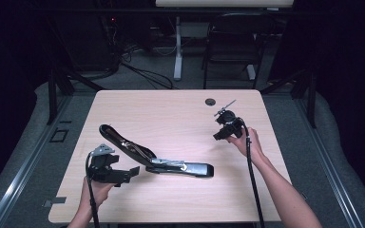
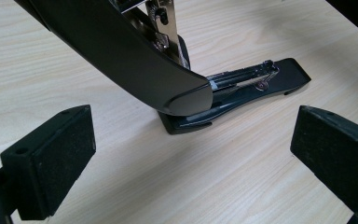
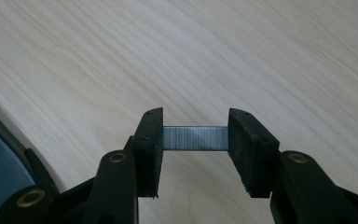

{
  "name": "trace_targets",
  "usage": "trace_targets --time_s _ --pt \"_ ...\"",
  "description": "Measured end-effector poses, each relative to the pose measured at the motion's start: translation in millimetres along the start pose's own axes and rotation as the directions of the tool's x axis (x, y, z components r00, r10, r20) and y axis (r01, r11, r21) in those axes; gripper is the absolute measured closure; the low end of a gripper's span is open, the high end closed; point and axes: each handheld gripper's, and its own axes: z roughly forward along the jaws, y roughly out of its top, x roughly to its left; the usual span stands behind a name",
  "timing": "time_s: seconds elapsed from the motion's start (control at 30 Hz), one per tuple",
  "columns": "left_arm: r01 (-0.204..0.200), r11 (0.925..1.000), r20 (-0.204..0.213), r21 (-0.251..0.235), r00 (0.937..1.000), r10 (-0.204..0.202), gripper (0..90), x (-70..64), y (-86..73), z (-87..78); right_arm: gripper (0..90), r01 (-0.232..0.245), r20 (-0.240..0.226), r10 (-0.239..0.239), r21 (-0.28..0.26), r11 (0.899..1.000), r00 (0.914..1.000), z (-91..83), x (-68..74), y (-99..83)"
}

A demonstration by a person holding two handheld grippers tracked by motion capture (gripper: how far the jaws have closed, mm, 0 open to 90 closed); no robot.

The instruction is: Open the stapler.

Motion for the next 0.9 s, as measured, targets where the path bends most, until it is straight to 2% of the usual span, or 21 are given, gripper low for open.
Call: trace_targets --time_s 0.23,0.47,0.5,0.53,0.77,0.9 --pt "-0.002 1.0000 0.000 0.003 1.0000 0.002 0.1 0.0 0.2 -0.1 56.9 0.010 -0.003 -0.010 -0.013 1.000 0.9999 -14.5 10.9 -14.2" --pt "-0.004 1.0000 -0.001 -0.001 1.0000 0.004 0.1 -0.6 0.2 -0.2 56.9 0.038 -0.013 -0.038 0.005 0.999 0.9992 -25.3 21.1 -29.2" --pt "-0.005 1.0000 -0.001 0.002 1.0000 0.005 0.2 -0.5 0.3 -0.3 56.9 0.027 -0.017 -0.027 -0.006 1.000 0.9995 -24.9 23.5 -32.2" --pt "-0.005 1.0000 -0.002 0.001 1.0000 0.005 0.1 -0.5 0.3 -0.2 56.9 0.045 -0.015 -0.045 0.011 0.999 0.9989 -26.4 24.1 -34.0" --pt "0.001 1.0000 -0.003 -0.003 1.0000 -0.001 0.1 0.2 -0.2 -0.6 56.9 0.048 -0.033 -0.047 0.028 0.998 0.9984 -27.4 33.2 -51.1" --pt "0.001 1.0000 -0.004 -0.004 1.0000 -0.001 0.2 0.5 -0.1 -1.1 56.9 0.063 -0.032 -0.062 0.060 0.996 0.9976 -25.5 37.7 -64.3"
